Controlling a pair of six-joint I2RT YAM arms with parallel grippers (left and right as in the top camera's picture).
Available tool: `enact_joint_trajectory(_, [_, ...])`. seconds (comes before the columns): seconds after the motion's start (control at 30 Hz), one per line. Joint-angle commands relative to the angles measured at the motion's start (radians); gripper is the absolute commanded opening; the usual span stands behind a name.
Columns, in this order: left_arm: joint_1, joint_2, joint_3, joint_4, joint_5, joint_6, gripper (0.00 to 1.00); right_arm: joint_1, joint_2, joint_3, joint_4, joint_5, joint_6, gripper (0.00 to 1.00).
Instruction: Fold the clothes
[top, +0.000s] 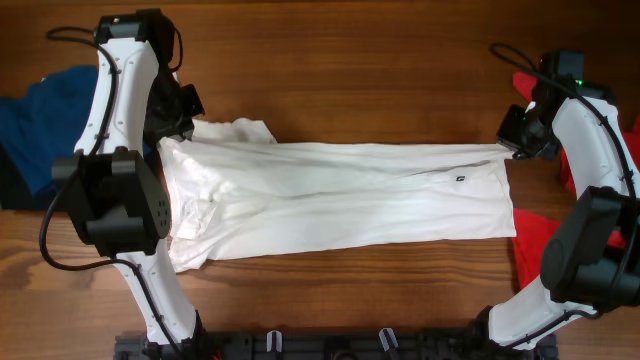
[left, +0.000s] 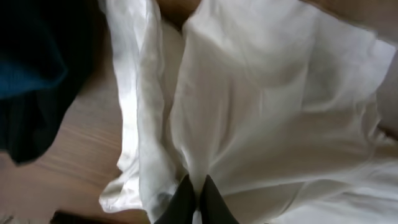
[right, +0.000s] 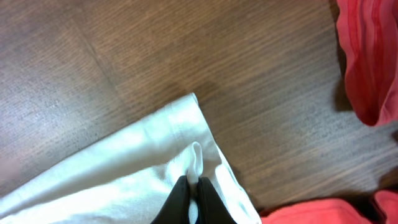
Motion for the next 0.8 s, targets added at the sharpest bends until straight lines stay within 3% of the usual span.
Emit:
enact_joint_trajectory(0.0, [0.005,-0.032,-0.005,-0.074,-0.006,-0.016,0.04,0.000,-0.024,-0.006,-0.027,0.022,-0.009,0.04])
enact_joint_trajectory(0.27, [0.002,-0.055,-0.019,-0.104,0.015,-0.011,0.04,0.000,-0.024,-0.008,-0.121,0.050,-0.010,0.04])
enact_joint_trajectory(0.77, [-0.011,-0.204,-0.371,-0.062,0.019,-0.002,0.04,-0.033,-0.024,-0.010,-0.161,0.088,-0.010,0.04])
